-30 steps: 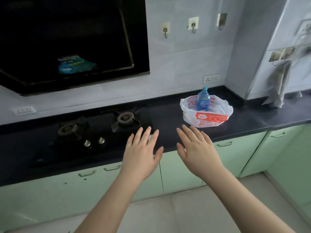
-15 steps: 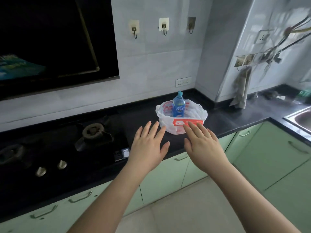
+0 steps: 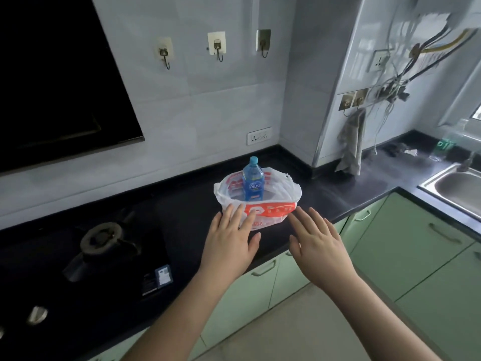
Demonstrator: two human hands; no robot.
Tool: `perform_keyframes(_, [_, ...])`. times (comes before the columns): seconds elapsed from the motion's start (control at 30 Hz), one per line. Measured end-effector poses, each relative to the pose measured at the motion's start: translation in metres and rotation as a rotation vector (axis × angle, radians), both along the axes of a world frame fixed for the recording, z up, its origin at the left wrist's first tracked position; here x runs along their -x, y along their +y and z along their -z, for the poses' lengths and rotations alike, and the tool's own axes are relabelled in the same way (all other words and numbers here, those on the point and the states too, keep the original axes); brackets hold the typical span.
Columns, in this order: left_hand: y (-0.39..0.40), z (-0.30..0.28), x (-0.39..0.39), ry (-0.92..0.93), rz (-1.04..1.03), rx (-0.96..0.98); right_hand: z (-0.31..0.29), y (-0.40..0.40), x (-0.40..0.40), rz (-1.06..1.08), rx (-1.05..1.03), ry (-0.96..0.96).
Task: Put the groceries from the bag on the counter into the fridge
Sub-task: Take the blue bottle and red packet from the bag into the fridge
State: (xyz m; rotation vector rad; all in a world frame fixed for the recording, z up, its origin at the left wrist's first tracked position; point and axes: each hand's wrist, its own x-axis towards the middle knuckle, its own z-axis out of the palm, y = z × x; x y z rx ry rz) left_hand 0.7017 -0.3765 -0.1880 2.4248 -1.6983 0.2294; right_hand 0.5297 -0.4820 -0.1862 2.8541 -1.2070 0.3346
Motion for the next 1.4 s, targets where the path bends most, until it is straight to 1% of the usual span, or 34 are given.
perform_keyframes(0.27, [-0.097,0.006,0.004,0.002,-0.007,-0.101,0.017,-0.085,-0.001,-0.057,-0.035,0.047])
perform_keyframes(0.37, [-0.115,0.011,0.001,-0.014,-0.036,-0.11,0.025,-0.112,-0.007,-0.093,-0.053,0.044])
perform_keyframes(0.47, [-0.123,0.02,-0.005,0.018,-0.068,-0.109,0.032,-0.131,-0.019,-0.132,-0.092,0.042])
perform_keyframes(0.7, [-0.136,0.052,-0.026,0.085,-0.118,-0.127,0.052,-0.152,-0.056,-0.186,-0.144,0.08])
perform_keyframes(0.87, [-0.151,0.079,-0.057,0.089,-0.081,-0.151,0.065,-0.169,-0.089,-0.173,-0.17,0.104])
perform_keyframes(0.97, [-0.163,0.094,-0.073,0.123,-0.043,-0.159,0.077,-0.179,-0.109,-0.166,-0.177,0.142])
perform_keyframes(1.13, [-0.184,0.121,-0.096,0.194,-0.018,-0.028,0.086,-0.193,-0.135,-0.119,-0.209,0.189])
perform_keyframes(1.2, [-0.192,0.13,-0.106,0.203,0.009,-0.016,0.093,-0.196,-0.139,-0.103,-0.215,0.18])
perform_keyframes(1.3, [-0.205,0.139,-0.118,0.181,0.05,-0.046,0.105,-0.198,-0.142,-0.078,-0.232,0.17])
perform_keyframes(1.4, [-0.208,0.154,-0.123,0.169,0.078,-0.12,0.118,-0.2,-0.146,-0.1,-0.283,0.197])
